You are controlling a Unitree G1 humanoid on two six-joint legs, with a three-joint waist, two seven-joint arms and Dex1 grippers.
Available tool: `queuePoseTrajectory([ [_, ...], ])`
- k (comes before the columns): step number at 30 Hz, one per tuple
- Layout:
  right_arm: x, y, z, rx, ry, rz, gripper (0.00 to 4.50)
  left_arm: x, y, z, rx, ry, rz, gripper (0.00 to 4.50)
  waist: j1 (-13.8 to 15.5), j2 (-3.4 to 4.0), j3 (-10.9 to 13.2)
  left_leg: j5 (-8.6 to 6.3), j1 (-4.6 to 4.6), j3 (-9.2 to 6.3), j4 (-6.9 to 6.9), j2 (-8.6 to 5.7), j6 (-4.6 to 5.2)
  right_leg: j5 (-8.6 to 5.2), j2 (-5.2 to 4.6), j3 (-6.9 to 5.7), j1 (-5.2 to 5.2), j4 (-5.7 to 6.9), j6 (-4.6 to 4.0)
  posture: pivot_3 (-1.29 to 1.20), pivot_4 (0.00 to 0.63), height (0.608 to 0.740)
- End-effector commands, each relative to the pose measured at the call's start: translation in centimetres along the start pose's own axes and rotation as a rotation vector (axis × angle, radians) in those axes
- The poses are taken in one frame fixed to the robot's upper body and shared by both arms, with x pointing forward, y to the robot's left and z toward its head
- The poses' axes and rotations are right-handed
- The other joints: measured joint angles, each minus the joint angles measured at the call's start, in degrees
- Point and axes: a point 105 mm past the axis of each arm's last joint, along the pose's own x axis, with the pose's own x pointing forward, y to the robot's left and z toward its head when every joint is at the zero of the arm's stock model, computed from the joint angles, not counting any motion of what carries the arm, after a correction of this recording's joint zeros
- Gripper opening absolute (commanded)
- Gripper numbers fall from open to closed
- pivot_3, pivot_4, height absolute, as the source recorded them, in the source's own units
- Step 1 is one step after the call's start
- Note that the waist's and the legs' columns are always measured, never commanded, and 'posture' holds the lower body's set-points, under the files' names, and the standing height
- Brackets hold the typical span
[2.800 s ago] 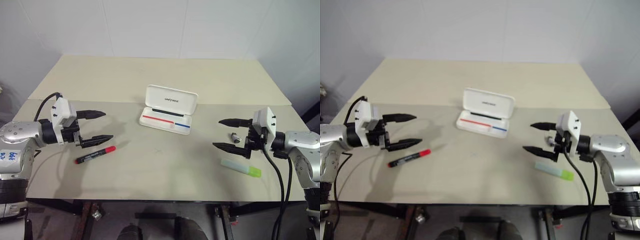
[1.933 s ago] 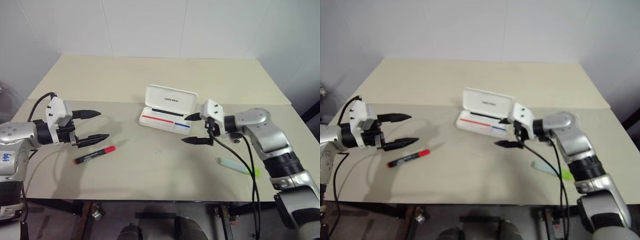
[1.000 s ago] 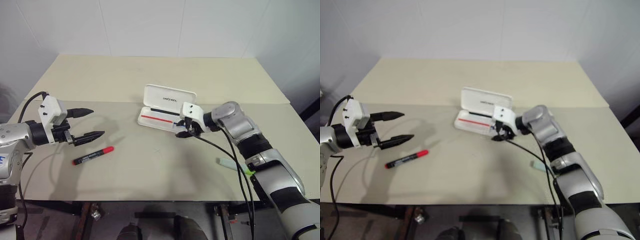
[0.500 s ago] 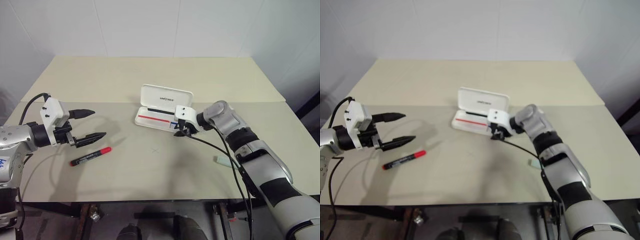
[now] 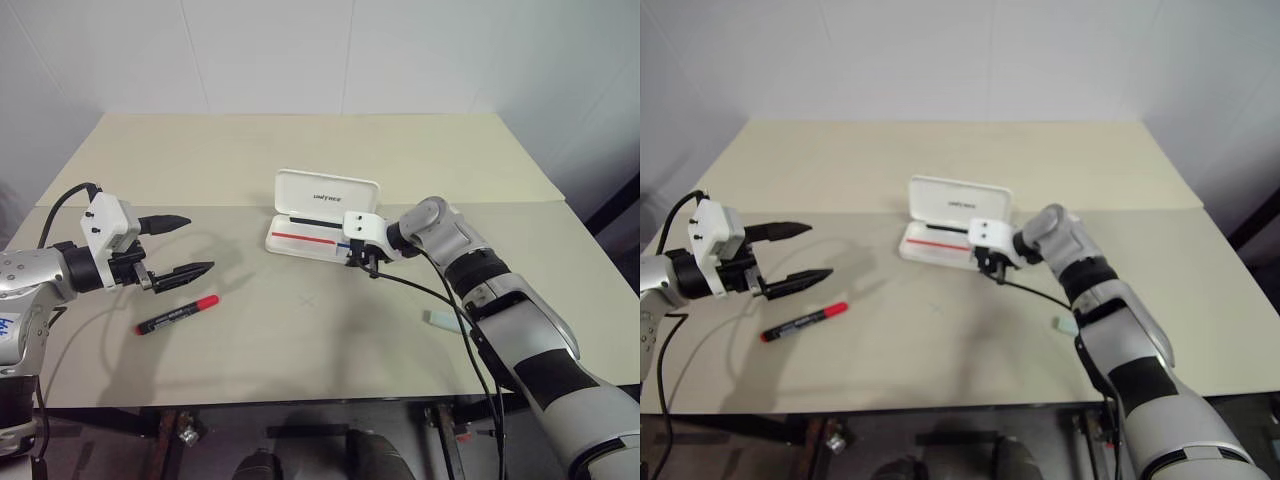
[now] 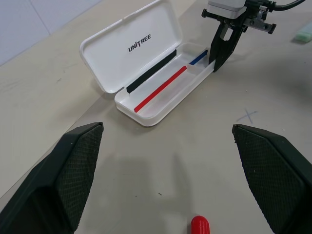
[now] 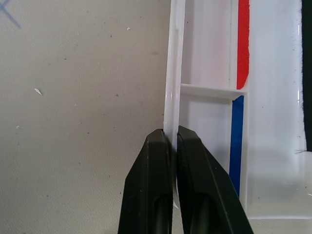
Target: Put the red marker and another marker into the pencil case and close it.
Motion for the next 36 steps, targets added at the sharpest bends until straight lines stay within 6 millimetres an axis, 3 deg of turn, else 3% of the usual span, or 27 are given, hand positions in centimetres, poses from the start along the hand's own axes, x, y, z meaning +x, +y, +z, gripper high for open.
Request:
queuePoseTrajectory([
  [1,-2.0,-0.8,2.1,-0.074,-0.069,0.000,0.01,-0.5,0.5,1.6,0.050,-0.038,0.021,4.50,0.0,0.00,0.0,0.00,-0.01,0.00,-0.01,0.00,0.00,0.00,0.00,0.00,-0.02,-0.01,0.00,0.00,0.150,0.740],
  [4,-2.6,-0.8,2.3,-0.098,-0.079,0.005,0.01,-0.6,0.5,1.6,0.050,-0.038,0.021,4.50,0.0,0.00,0.0,0.00,-0.11,0.01,-0.04,-0.01,0.00,0.00,-0.01,0.00,-0.13,-0.01,0.00,0.00,0.150,0.740],
  [7,-4.5,-0.2,2.3,-0.132,-0.103,0.025,0.01,-0.5,0.3,1.4,0.046,-0.038,0.015,4.50,0.2,0.01,0.0,-0.01,-0.13,0.05,-0.08,0.00,0.00,0.00,-0.02,-0.02,-0.18,-0.03,0.00,0.00,0.150,0.740],
  [18,-8.2,5.9,-1.0,-0.157,-0.071,0.097,0.01,-0.4,-0.1,0.5,0.018,-0.031,-0.004,4.50,1.1,0.00,0.0,-0.07,-0.11,0.22,-0.01,-0.02,0.08,-0.01,-0.08,-0.11,-0.18,-0.07,0.00,0.00,0.150,0.740],
  [30,-7.6,9.7,-3.9,-0.093,-0.019,0.124,0.01,0.5,-0.4,0.5,0.006,-0.045,-0.040,4.50,1.0,-0.02,0.0,-0.06,-0.02,0.29,0.05,-0.02,0.07,-0.02,-0.05,-0.04,-0.17,-0.02,-0.02,0.00,0.150,0.740],
  [36,-6.2,9.4,-3.8,-0.109,-0.039,0.083,0.01,0.5,-0.4,0.6,0.005,-0.043,-0.045,4.50,0.9,-0.04,0.0,-0.06,-0.01,0.31,0.07,-0.02,0.07,-0.02,-0.04,-0.02,-0.17,-0.04,-0.02,0.00,0.150,0.740],
])
